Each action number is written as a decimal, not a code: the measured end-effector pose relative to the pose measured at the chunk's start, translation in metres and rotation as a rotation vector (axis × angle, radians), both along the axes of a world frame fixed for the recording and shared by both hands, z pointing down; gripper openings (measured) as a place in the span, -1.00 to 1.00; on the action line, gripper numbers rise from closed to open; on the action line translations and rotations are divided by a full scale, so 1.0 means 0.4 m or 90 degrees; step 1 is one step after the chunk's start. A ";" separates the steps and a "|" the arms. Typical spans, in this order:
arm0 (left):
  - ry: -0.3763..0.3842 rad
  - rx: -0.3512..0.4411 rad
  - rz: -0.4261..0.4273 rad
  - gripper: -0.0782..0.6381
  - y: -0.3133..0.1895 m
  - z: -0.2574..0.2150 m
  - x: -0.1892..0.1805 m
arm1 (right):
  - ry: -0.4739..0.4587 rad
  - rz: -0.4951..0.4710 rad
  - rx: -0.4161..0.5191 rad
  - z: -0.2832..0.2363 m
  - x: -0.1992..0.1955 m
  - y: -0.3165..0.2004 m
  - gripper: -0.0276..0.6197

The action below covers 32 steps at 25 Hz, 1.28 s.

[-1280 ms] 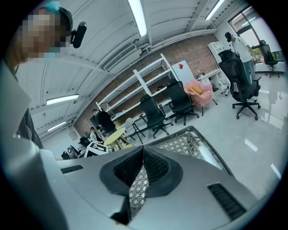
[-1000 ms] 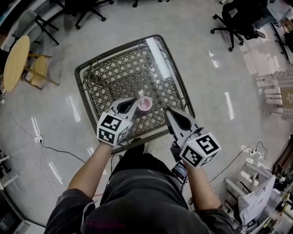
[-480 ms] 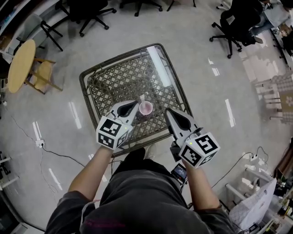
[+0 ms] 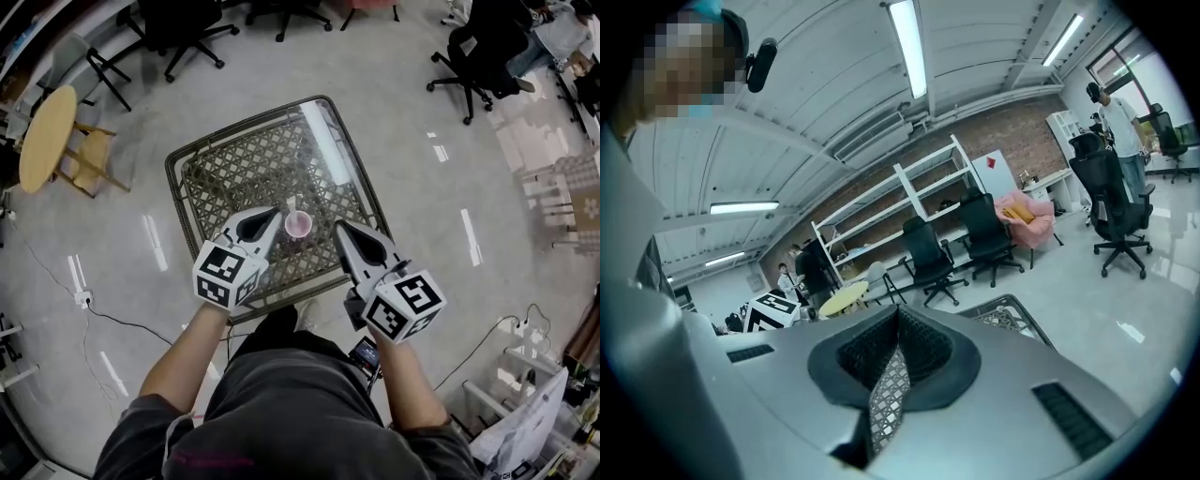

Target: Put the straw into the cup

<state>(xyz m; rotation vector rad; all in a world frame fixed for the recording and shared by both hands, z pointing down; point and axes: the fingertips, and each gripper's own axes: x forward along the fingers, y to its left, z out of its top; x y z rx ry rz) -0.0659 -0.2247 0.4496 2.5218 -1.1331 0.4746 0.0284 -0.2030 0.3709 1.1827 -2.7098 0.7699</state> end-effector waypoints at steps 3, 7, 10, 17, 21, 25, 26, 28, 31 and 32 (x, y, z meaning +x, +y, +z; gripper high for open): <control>0.000 0.003 0.000 -0.76 0.000 -0.016 0.000 | -0.003 0.001 0.001 -0.011 -0.002 0.001 -0.87; 0.003 0.008 -0.002 -0.76 0.000 -0.020 0.006 | 0.000 -0.002 0.004 -0.008 -0.002 0.003 -0.88; 0.004 0.011 -0.002 -0.76 0.001 -0.025 0.007 | 0.001 -0.001 0.004 -0.008 -0.003 0.005 -0.87; 0.004 0.017 -0.010 -0.76 0.003 -0.039 -0.007 | -0.002 -0.003 0.010 -0.020 -0.009 0.006 -0.88; 0.006 0.017 -0.015 -0.76 -0.002 -0.047 -0.017 | 0.005 -0.007 0.014 -0.030 -0.015 0.003 -0.88; 0.006 0.017 -0.015 -0.76 0.000 -0.053 -0.014 | 0.014 -0.009 0.015 -0.032 -0.016 0.006 -0.88; 0.006 0.017 -0.014 -0.76 0.001 -0.053 -0.012 | 0.014 -0.008 0.014 -0.031 -0.013 0.006 -0.88; 0.005 0.018 -0.015 -0.76 0.001 -0.052 -0.009 | 0.014 -0.005 0.013 -0.029 -0.006 0.006 -0.88; 0.005 0.016 -0.017 -0.76 0.001 -0.049 -0.012 | 0.013 -0.003 0.013 -0.026 -0.004 0.005 -0.88; 0.005 0.016 -0.017 -0.76 0.002 -0.049 -0.015 | 0.013 -0.003 0.012 -0.026 -0.004 0.005 -0.88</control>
